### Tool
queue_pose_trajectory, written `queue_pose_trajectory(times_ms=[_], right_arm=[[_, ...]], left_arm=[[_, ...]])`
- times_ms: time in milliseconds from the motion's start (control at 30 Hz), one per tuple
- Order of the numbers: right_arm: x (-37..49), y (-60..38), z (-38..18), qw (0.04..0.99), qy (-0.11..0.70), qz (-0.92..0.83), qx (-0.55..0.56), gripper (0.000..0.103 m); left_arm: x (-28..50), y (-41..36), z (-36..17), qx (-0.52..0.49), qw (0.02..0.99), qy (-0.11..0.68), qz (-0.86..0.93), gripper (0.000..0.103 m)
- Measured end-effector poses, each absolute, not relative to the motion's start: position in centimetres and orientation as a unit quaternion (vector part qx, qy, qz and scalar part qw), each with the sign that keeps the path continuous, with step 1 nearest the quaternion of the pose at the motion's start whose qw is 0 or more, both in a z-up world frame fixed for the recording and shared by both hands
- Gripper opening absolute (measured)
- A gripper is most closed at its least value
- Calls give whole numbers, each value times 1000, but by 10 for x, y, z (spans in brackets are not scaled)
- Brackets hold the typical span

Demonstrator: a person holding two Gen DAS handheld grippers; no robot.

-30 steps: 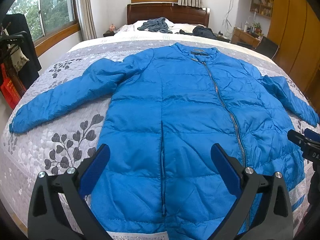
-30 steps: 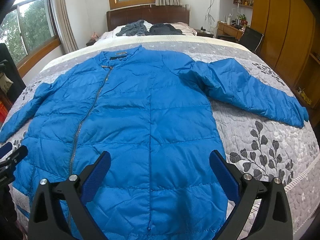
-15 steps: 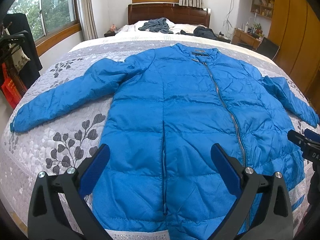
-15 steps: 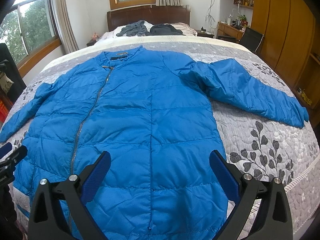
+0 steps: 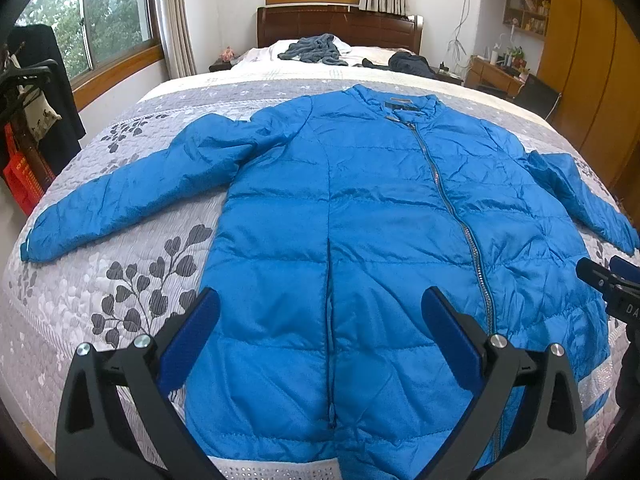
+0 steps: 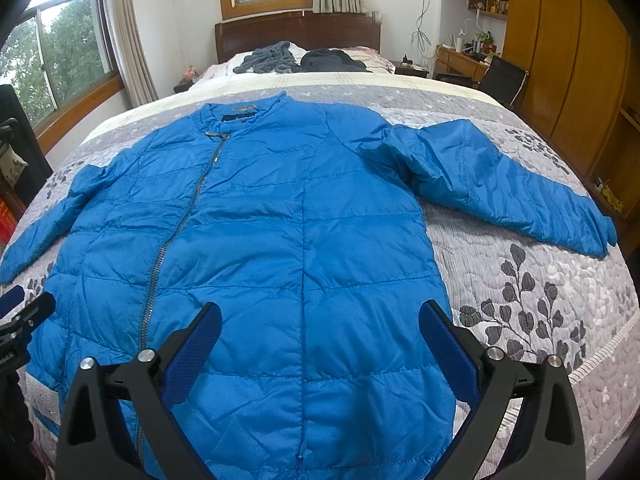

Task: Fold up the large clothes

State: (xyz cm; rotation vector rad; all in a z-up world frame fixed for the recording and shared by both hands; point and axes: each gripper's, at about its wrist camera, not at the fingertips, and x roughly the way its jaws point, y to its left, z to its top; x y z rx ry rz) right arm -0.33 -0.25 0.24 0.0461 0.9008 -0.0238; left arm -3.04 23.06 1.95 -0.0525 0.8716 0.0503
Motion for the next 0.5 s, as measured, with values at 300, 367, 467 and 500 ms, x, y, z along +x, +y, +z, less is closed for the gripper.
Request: queue_pose_trajectory(times_ms=[300,367,467,500], right_arm=[[-3,-2,2,900,436,-11,23,99],[-3,-2,3,899,436,-11,24,99],[-3,-5,5,899,436,-11,25,99],[-2,-6,5,900,436,-11,25,99]], left_arm=[[-30,231,16,-27,904,426,25,100],[-30,231,15,-29,903,427,25,100],[-27,231,13,-37,904,426,16,100],[-26,231,13,-42,905,424,8,100]])
